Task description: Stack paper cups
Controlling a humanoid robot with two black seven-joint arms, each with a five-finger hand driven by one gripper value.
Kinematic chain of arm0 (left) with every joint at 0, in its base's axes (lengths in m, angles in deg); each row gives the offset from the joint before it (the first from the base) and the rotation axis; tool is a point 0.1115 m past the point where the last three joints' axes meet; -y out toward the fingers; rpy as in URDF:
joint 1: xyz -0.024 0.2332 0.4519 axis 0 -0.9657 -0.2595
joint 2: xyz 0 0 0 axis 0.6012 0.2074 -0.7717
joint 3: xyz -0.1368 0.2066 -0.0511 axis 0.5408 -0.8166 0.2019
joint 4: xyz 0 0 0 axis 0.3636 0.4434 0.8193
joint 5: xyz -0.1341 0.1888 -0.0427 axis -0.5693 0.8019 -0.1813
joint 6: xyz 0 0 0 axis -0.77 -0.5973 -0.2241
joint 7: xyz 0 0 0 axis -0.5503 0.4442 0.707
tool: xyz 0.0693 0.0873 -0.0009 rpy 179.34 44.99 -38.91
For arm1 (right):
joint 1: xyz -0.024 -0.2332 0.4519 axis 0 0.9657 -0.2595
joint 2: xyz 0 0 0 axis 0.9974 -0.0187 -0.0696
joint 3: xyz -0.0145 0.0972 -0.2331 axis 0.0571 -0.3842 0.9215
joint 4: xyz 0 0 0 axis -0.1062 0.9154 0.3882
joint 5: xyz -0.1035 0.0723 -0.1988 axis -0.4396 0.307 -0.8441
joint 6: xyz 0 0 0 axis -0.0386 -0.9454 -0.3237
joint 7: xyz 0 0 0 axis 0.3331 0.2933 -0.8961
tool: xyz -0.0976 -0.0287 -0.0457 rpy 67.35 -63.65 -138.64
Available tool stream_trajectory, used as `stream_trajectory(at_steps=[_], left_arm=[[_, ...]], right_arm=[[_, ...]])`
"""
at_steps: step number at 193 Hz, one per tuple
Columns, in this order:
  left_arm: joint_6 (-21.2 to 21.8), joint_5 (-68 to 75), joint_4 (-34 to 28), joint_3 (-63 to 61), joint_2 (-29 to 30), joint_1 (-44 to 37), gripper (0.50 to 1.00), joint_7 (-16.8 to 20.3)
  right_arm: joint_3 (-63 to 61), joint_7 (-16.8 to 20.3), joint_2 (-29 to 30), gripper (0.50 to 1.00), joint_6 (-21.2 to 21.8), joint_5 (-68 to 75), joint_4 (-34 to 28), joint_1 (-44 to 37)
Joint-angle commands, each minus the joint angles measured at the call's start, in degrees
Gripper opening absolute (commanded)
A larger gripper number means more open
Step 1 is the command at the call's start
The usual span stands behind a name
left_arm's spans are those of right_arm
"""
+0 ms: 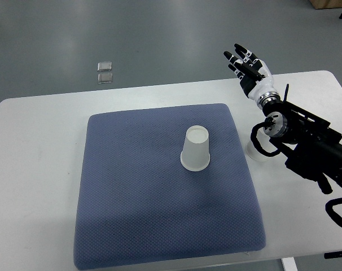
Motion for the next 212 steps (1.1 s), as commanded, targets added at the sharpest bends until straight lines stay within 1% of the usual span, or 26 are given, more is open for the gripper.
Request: stream_trajectory(at_steps=[1, 212], left_arm=[[0.0, 0.0, 0.2, 0.1, 0.0, 0.0, 1.000, 0.0], [0.0, 0.0, -0.1, 0.1, 0.0, -0.1, 1.000, 0.0]], right_arm=[[0.1, 0.0, 0.0, 0.913, 0.0, 0.0, 0.0, 0.0], [-0.2, 0.0, -0.3, 0.913, -0.8, 0.1, 0.1, -0.2]])
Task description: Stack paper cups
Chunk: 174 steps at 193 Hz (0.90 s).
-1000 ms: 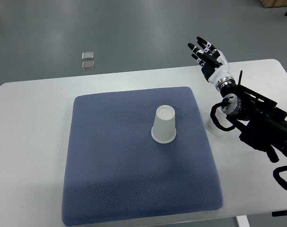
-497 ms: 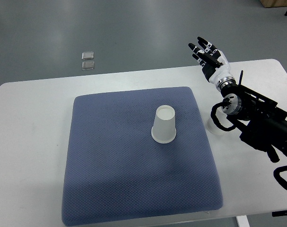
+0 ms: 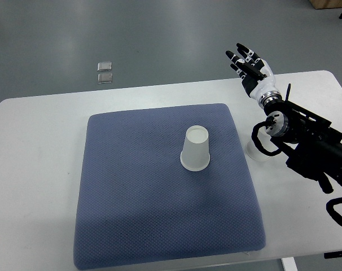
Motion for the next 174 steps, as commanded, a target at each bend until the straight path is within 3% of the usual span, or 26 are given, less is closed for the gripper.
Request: stream_trajectory(at_steps=[1, 89, 133, 146, 174], left_arm=[[0.0, 0.0, 0.0, 0.1, 0.0, 0.0, 1.000, 0.0], [0.0, 0.0, 0.0, 0.0, 0.0, 0.0, 1.000, 0.0], [0.0, 0.0, 0.0, 0.0, 0.0, 0.0, 1.000, 0.0], [0.0, 0.0, 0.0, 0.0, 0.0, 0.0, 1.000, 0.0], [0.0, 0.0, 0.0, 0.0, 0.0, 0.0, 1.000, 0.0]], right_arm=[[-0.1, 0.1, 0.0, 0.913, -0.1, 0.0, 0.0, -0.1], [0.6, 0.3, -1.5, 0.913, -0.2, -0.7, -1.4, -2.8], [0.8, 0.6, -8.8, 0.911, 0.9, -20.0, -4.6, -5.4], [1.6, 0.6, -13.4, 0.911, 3.6, -26.9, -8.4, -5.7], [3.4, 1.1, -23.5, 0.909, 14.0, -38.7, -16.1, -7.8]])
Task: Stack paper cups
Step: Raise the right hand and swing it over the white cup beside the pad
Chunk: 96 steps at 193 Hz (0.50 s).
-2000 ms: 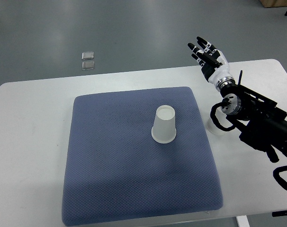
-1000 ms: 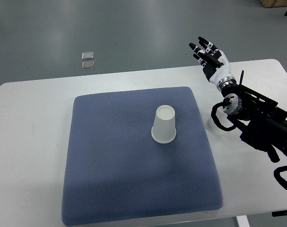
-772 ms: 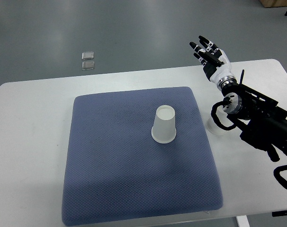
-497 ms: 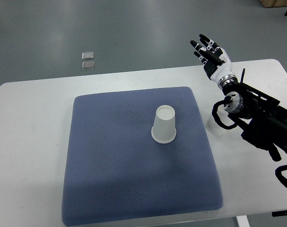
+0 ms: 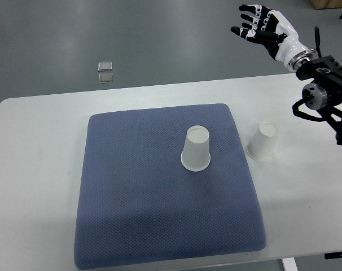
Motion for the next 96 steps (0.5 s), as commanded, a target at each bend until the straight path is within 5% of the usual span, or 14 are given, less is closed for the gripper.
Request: stream_trajectory(at_steps=[1, 48, 96], left_arm=[[0.0, 0.0, 0.0, 0.0, 0.0, 0.0, 1.000, 0.0], [0.0, 0.0, 0.0, 0.0, 0.0, 0.0, 1.000, 0.0], [0.0, 0.0, 0.0, 0.0, 0.0, 0.0, 1.000, 0.0]], right_arm=[[1.5, 0.4, -6.4, 0.909, 6.1, -7.5, -4.8, -1.7], [10.6, 1.0, -20.7, 0.909, 15.0, -20.1, -17.1, -8.2], [15.2, 1.1, -26.3, 0.909, 18.1, -39.2, -22.5, -11.9]])
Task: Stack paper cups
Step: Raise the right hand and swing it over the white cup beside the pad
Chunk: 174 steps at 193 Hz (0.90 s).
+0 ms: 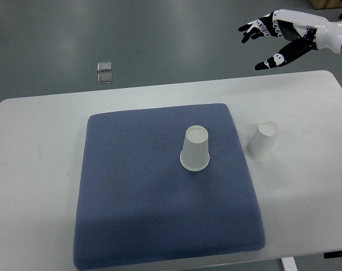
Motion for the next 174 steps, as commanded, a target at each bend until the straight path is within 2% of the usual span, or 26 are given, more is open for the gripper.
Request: stream_trajectory(at_steps=[1, 35, 79, 121, 174], left_arm=[[0.0, 0.0, 0.0, 0.0, 0.0, 0.0, 1.000, 0.0], [0.0, 0.0, 0.0, 0.0, 0.0, 0.0, 1.000, 0.0], [0.0, 0.0, 0.0, 0.0, 0.0, 0.0, 1.000, 0.0], [0.0, 0.0, 0.0, 0.0, 0.0, 0.0, 1.000, 0.0], [0.0, 0.0, 0.0, 0.0, 0.0, 0.0, 1.000, 0.0]], right_arm=[[1.2, 0.0, -2.2, 0.909, 1.2, -8.9, -2.4, -0.7], [2.6, 0.3, -3.4, 0.909, 1.4, -21.4, -6.5, -0.3], [7.1, 0.3, -2.5, 0.907, -0.5, -28.6, -9.6, 0.0], [10.2, 0.3, 1.4, 0.905, -2.8, -32.2, -9.2, 1.4], [11.6, 0.4, 6.2, 0.903, -6.0, -35.9, -3.7, 2.6]])
